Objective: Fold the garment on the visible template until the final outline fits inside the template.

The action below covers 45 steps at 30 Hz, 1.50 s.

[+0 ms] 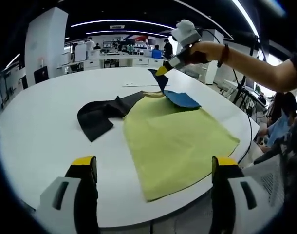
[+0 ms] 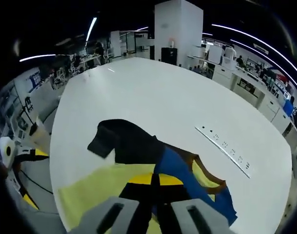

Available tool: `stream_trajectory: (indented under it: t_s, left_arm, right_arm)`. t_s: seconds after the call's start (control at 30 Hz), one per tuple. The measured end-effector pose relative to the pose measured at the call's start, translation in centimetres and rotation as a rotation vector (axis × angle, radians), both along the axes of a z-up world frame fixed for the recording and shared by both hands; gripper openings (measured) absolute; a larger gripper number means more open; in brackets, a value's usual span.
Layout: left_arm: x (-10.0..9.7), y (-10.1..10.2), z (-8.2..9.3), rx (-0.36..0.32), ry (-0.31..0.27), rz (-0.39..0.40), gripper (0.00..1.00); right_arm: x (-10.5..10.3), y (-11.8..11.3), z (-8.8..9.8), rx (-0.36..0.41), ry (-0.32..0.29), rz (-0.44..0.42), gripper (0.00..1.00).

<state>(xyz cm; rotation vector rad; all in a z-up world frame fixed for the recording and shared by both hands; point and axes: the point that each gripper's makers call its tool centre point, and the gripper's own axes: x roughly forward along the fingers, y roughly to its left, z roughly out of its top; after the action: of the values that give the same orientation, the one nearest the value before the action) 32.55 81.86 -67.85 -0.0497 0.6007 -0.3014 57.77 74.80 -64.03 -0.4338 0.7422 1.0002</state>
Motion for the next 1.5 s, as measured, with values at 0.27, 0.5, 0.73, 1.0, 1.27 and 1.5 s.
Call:
stream_trajectory:
  t_s: [0.27, 0.5, 0.73, 1.0, 1.27, 1.5]
  left_arm:
    - [0.0, -0.2, -0.2, -0.004, 0.002, -0.001, 0.95]
    - [-0.1, 0.1, -0.2, -0.005, 0.005, 0.005, 0.95]
    - [-0.3, 0.2, -0.5, -0.005, 0.013, 0.009, 0.95]
    - [-0.4, 0.2, -0.4, -0.006, 0.011, 0.016, 0.95]
    - [-0.6, 0.3, -0.4, -0.007, 0.010, 0.030, 0.95]
    - [-0.4, 0.1, -0.2, -0.003, 0.004, 0.025, 0.97]
  right_arm:
    - [-1.6, 1.9, 0.0, -0.014, -0.013, 0.061, 0.00]
    - [-2.4, 2.5, -1.6, -0.064, -0.028, 0.101, 0.00]
    - [-3.2, 2.7, -4.0, -0.091, -0.005, 0.104, 0.00]
    - [-5.0, 4.3, -6.5, -0.018, 0.130, 0.087, 0.00]
    - [-5.7, 5.3, -6.9, 0.057, 0.209, 0.066, 0.03]
    - [-5.9, 5.1, -6.7, 0.062, 0.185, 0.084, 0.23]
